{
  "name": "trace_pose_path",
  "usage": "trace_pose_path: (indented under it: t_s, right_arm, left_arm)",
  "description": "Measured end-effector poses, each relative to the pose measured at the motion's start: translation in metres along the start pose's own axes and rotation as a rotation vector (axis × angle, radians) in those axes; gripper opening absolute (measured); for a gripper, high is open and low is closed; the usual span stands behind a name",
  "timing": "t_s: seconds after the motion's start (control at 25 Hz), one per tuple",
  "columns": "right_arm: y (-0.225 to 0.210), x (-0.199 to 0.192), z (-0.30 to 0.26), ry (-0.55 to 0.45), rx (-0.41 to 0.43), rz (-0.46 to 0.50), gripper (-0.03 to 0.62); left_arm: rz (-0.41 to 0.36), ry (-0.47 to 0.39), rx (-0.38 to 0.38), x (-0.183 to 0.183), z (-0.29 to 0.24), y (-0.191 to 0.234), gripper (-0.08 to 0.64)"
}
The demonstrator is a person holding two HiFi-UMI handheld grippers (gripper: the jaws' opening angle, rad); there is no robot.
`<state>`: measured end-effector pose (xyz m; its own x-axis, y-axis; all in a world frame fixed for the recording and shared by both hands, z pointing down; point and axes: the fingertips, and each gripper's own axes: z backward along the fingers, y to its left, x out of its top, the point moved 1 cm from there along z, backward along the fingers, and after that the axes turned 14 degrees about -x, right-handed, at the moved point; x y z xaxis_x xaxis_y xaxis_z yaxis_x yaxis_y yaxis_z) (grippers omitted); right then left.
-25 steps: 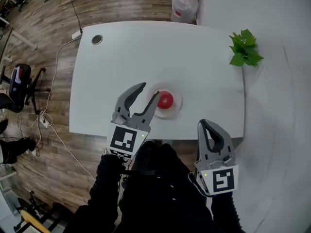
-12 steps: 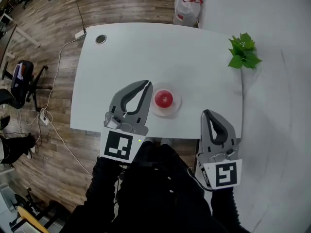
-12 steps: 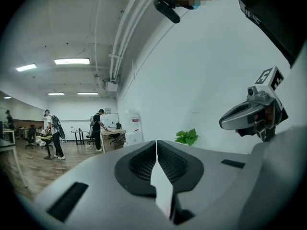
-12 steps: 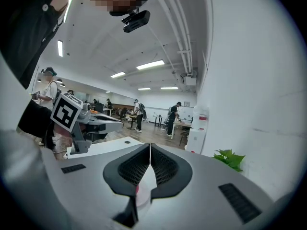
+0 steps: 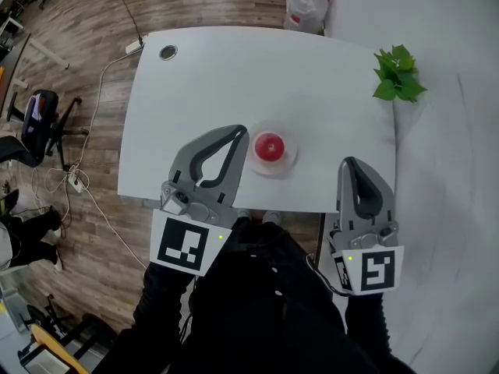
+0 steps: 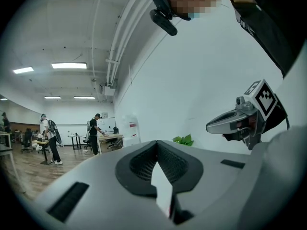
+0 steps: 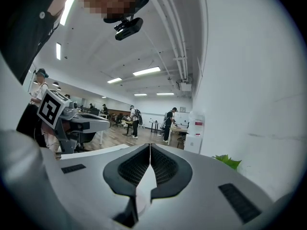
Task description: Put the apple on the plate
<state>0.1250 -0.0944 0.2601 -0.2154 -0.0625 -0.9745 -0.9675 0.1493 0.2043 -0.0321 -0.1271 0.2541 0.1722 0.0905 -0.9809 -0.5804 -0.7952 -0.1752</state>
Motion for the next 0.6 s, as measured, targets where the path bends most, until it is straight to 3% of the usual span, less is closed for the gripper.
trace_pose_path:
  t_s: [0.6]
  right_arm:
    - [0.0,0.001,-0.003,0.0,0.022,0.033,0.041]
  left_arm:
    - [-0.033,-0.031,0.002,0.013,-0.001,-0.005,0.014]
